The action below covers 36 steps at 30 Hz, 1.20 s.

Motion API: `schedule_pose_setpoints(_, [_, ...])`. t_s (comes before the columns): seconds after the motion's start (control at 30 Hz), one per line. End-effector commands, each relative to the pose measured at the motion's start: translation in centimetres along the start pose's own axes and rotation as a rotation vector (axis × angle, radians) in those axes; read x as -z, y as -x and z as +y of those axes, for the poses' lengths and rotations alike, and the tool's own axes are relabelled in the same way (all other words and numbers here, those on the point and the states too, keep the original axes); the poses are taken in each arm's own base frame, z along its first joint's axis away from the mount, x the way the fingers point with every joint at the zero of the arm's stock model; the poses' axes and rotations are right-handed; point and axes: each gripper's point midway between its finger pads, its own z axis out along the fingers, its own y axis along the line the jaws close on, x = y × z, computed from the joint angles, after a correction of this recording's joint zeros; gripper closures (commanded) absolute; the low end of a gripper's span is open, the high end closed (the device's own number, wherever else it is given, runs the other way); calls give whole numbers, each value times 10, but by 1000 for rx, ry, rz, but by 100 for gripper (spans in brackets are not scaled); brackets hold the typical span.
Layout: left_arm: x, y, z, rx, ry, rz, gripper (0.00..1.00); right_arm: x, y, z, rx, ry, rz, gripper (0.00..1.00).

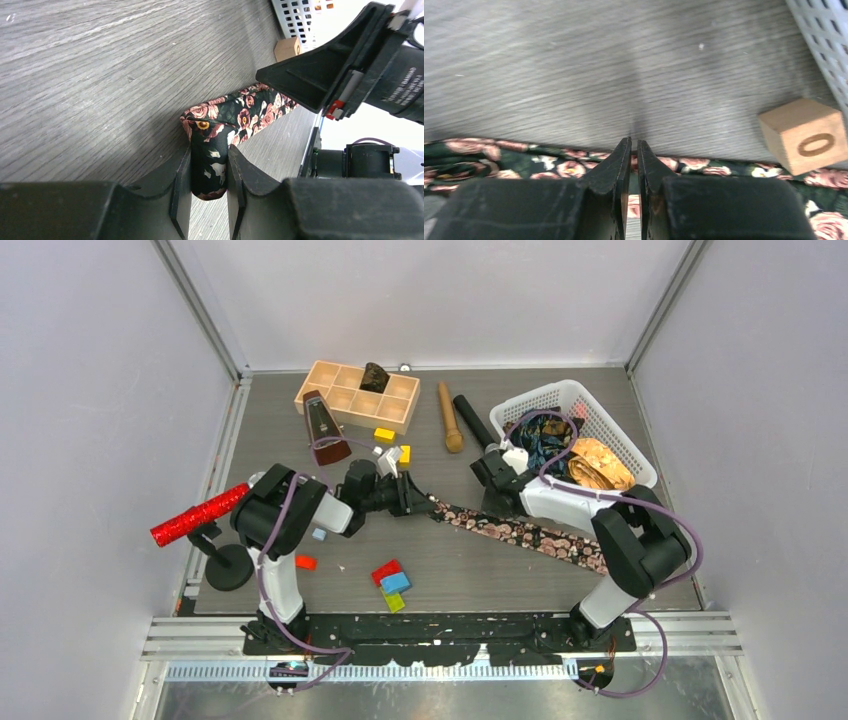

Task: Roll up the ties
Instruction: Roll the tie at the center of the board.

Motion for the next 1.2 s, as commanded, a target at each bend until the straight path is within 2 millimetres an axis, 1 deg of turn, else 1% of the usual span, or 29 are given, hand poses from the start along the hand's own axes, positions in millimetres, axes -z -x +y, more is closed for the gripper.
schedule_pose_setpoints(0.0, [7, 13, -12, -35, -8, -60, 78, -1, 5, -25, 74, -139, -22, 84])
schedule_pose_setpoints(0.13, [10, 16, -11, -30, 1, -74, 78, -1, -4, -41, 84, -191, -3, 83])
schedule_pose_setpoints(0.27, [17, 19, -10, -26, 9, -90, 78, 1, -11, -52, 80, -212, 6, 83])
schedule_pose_setpoints(0.5, [29, 29, -5, -14, 31, -126, 78, 7, -20, -60, 79, -218, 33, 83])
schedule_pose_setpoints(0.7, [39, 35, 2, -13, 74, -145, 79, 11, -35, -69, 60, -211, 66, 83])
schedule_pose_setpoints(0.9, [42, 39, 1, -20, 84, -137, 79, 17, -53, -71, 25, -174, 109, 83])
schedule_pose_setpoints(1.17, [47, 36, 5, -43, 132, -102, 79, 34, -73, -58, 27, -107, 146, 83])
